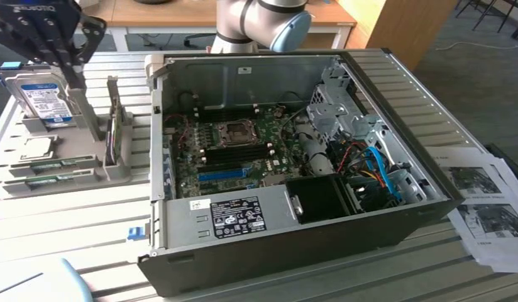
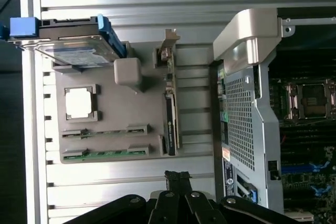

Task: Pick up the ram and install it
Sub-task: 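Reach for the ram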

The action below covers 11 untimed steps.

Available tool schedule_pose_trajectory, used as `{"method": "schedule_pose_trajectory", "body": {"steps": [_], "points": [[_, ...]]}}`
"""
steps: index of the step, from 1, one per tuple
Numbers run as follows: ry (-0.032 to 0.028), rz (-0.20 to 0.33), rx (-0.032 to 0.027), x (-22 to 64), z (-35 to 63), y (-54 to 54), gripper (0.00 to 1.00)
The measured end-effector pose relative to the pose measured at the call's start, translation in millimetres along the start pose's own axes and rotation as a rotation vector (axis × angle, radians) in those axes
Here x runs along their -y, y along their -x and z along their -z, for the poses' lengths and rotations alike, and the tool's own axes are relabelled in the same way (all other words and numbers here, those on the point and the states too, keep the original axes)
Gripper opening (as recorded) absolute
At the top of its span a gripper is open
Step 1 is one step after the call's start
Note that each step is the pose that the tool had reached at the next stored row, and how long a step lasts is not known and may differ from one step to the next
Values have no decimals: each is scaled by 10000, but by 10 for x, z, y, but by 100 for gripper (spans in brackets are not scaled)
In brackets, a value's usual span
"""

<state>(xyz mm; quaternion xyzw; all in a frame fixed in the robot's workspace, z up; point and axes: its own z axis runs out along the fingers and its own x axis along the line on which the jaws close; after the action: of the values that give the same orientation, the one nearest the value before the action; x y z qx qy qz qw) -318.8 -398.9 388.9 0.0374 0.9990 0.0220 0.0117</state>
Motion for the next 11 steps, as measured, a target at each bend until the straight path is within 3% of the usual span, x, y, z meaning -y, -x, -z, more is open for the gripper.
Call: {"method": "schedule_pose_trajectory", "body": {"steps": [11], "points": [[-2,-2,-9,28,1,-373,9]]}}
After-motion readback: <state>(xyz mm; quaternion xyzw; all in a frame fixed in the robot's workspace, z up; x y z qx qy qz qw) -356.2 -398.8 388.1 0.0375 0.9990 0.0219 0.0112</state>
